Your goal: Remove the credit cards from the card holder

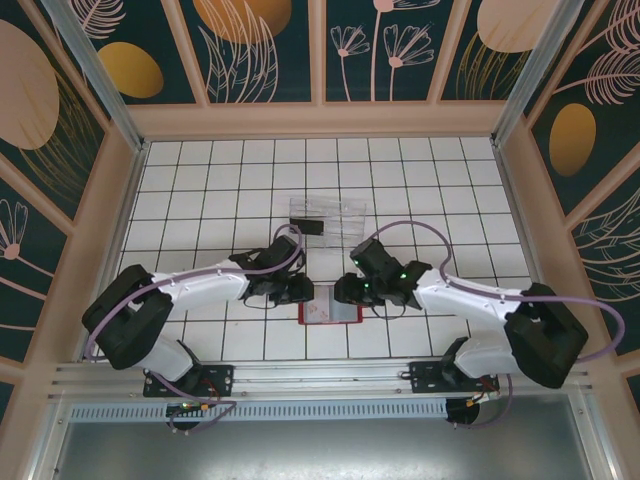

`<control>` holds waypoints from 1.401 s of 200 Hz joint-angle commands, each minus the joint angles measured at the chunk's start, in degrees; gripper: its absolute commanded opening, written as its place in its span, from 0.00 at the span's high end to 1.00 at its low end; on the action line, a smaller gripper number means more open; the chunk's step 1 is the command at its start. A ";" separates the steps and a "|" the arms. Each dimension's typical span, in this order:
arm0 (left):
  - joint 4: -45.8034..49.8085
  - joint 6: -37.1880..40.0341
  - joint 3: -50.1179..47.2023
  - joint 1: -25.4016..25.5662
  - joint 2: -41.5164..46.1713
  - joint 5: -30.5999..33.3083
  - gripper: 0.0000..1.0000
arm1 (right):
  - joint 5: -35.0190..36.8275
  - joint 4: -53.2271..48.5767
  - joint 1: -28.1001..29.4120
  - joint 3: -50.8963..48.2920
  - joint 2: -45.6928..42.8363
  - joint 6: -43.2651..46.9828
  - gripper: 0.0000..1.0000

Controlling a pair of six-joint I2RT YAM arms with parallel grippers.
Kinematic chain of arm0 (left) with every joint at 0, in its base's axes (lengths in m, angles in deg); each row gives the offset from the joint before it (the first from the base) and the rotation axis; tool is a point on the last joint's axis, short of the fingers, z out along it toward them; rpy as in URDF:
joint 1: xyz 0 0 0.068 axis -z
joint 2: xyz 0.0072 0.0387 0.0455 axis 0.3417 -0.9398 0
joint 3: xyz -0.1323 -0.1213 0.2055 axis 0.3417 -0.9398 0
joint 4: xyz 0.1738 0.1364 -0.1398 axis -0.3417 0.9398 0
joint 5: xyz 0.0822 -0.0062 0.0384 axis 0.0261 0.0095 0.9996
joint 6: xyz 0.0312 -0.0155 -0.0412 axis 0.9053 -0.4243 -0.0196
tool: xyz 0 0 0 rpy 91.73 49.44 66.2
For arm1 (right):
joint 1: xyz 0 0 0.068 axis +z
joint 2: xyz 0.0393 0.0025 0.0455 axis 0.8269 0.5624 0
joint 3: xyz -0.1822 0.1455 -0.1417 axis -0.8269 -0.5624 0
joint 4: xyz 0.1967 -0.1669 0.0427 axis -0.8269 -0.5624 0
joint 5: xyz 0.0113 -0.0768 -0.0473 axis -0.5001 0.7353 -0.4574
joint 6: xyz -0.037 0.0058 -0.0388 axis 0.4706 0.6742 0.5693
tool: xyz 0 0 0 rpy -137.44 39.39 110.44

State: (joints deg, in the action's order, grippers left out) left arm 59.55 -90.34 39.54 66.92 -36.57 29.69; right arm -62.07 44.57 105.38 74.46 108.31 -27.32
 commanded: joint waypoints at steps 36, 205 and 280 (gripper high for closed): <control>0.94 -1.27 0.20 1.75 -2.58 2.33 0.76 | -3.12 8.48 0.15 1.14 5.63 -1.69 0.65; -2.77 -1.82 -3.17 1.75 -5.05 0.72 0.88 | -10.66 22.54 -1.36 -9.05 8.05 -5.52 0.77; -3.14 -2.15 -3.65 1.69 -4.96 0.36 0.89 | -9.93 20.69 -1.46 -9.13 7.64 -5.67 0.79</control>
State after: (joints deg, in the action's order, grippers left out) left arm 54.33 -91.74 37.93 68.43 -39.35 29.86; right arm -72.33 66.69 103.94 65.26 116.31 -32.78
